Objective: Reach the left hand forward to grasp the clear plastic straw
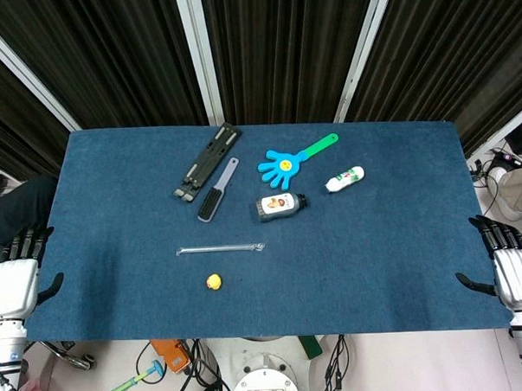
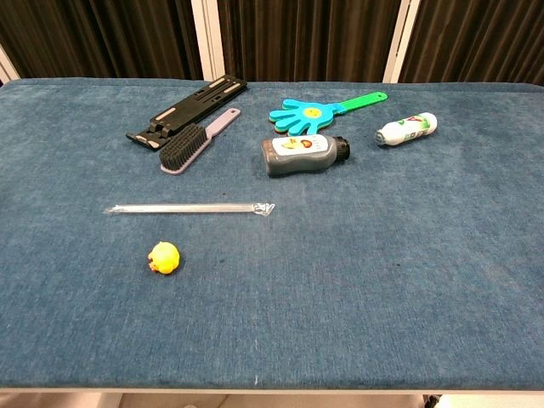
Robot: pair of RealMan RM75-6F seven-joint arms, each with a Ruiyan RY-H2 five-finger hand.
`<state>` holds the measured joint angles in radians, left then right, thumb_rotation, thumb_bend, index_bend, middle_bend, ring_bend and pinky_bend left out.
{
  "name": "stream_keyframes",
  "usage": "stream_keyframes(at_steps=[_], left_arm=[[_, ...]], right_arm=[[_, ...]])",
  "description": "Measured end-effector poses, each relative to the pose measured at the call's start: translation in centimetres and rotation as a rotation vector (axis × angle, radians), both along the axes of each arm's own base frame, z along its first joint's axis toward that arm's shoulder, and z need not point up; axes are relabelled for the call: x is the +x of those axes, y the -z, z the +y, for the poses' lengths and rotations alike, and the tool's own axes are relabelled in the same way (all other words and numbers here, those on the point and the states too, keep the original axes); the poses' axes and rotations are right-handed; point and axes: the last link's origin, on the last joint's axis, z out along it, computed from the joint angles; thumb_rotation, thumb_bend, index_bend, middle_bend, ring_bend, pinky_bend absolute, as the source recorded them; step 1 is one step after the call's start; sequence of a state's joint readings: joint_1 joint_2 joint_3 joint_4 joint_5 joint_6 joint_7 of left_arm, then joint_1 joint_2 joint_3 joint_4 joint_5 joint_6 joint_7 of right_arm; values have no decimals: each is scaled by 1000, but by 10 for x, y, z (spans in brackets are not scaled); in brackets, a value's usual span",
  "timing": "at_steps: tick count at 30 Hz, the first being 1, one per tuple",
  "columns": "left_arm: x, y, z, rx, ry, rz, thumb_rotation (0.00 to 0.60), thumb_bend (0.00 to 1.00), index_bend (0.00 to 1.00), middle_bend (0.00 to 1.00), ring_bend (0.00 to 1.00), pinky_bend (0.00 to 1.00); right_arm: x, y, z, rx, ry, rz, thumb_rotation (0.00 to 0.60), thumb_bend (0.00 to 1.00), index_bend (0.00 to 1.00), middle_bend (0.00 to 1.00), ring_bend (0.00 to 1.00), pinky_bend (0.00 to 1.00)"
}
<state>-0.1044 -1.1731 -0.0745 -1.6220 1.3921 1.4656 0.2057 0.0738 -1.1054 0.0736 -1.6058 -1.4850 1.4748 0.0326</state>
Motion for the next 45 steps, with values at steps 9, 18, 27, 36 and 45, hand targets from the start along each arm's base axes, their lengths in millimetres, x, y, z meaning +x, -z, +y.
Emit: stream_keyframes(at_steps=[9, 18, 27, 36, 45], left_arm=[[0, 1, 0, -7, -4, -11, 600, 275, 101, 0, 28, 198], [6, 19, 3, -68, 2, -45, 600, 266, 101, 0, 13, 197], [52, 73, 31, -313, 133, -120, 600, 269, 117, 0, 13, 203], [111, 132, 61, -460, 251, -142, 600, 268, 194, 0, 13, 203], [143, 169, 88, -531, 251, -127, 600, 268, 242, 0, 21, 203]], right_arm=[[0, 1, 0, 2, 0, 0, 600, 175, 178, 180, 184, 180], [0, 1, 0, 5, 4, -12, 600, 175, 178, 180, 184, 180], [0, 1, 2, 9, 8, -14, 600, 175, 178, 180, 184, 180], [0, 0, 1, 12, 15, -23, 600, 175, 177, 180, 184, 180], [-1, -1, 1, 10, 18, -26, 600, 174, 176, 180, 184, 180]])
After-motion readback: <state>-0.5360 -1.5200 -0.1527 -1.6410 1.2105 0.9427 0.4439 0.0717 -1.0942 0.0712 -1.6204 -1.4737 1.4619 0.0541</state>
